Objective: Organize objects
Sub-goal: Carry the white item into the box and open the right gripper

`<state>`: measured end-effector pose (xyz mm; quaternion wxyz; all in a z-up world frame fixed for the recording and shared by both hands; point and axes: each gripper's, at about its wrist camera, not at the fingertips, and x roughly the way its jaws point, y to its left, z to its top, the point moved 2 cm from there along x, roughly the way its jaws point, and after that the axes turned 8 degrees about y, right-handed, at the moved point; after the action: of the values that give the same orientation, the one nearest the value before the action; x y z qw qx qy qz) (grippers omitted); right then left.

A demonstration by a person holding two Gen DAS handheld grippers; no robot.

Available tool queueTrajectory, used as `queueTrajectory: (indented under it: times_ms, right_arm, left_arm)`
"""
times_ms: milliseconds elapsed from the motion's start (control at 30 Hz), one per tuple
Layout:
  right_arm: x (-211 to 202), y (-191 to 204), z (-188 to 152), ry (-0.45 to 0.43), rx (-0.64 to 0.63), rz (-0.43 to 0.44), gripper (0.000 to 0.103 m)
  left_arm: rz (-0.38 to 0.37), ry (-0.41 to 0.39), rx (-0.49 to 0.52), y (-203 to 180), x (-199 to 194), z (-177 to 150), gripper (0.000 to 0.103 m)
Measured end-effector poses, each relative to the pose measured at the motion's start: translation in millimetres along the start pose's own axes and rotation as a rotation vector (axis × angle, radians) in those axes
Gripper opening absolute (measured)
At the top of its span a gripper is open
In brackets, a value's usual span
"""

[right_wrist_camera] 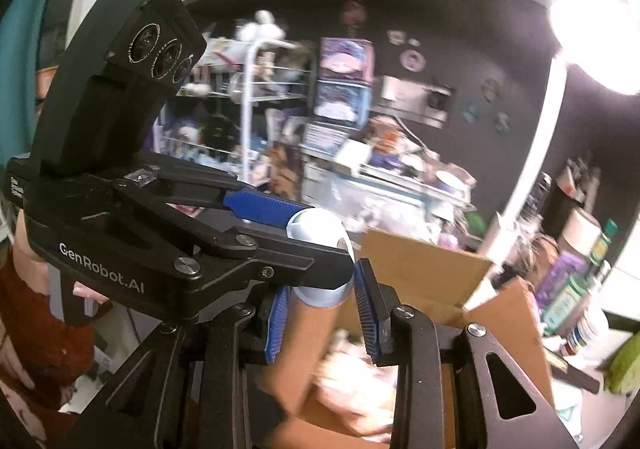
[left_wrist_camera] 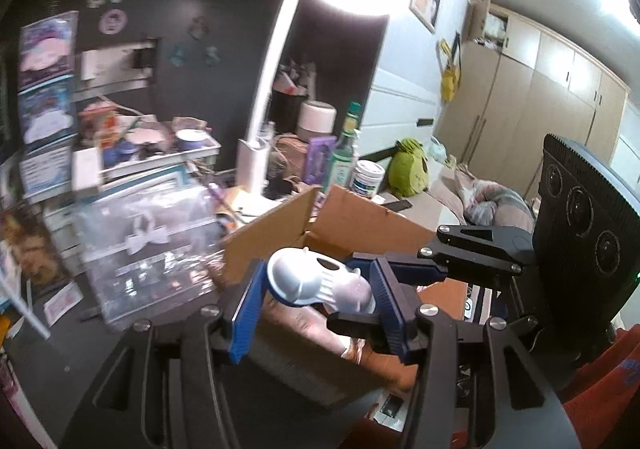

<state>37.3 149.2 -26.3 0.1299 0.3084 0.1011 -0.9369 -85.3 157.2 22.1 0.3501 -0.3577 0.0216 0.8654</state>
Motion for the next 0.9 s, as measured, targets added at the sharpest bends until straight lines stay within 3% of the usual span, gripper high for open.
queueTrajectory:
  times_ms: [267,333,367,400,467,533,733,800,900]
  right_arm:
    - [0.8,-49.4,-19.3,0.045,0.074,0.009,0.027]
    - [3.9,-56.4,-23.1,0.057,0.094,0.019,0.027]
    - [5.4,-59.8,-25.2,0.066,0.108,0.021,0.028]
    - [6.8,-62.5,-27.3,0.075,0.117,0.018,0.031]
    - [8.4,-65.8,-29.8,0.087,0.124,0.006,0.044]
    - [7.2,-67.7,-32.1,0.086,0.131,-0.009,0.049]
    - [1.0,-68.1,-31.9,0.088,0.146,-0.021,0.050]
    - [-1.3,-66.9,-30.5,0.081,0.146,-0.031,0.059]
    - [-6.8,-63.7,-27.3,0.061,0.143,-0.049,0.064]
  left_arm:
    - [-0.014,0.078,0.034,-16.9,44.3,21.8,0.050]
    - [-0.004,0.096,0.038,-18.5,51.4,23.0,0.055]
    - [0.002,0.101,0.039,-18.5,53.9,22.8,0.065]
    - [0.007,0.105,0.040,-19.0,55.6,22.5,0.072]
    - [0.011,0.111,0.043,-19.5,57.2,21.5,0.074]
    - [0.014,0.110,0.043,-20.0,55.6,19.9,0.078]
    - [0.051,0.063,0.027,-18.7,32.8,11.9,0.088]
    - [0.077,0.037,0.014,-16.9,19.3,7.1,0.092]
    - [0.119,-0.010,-0.007,-14.3,-1.5,-1.0,0.102]
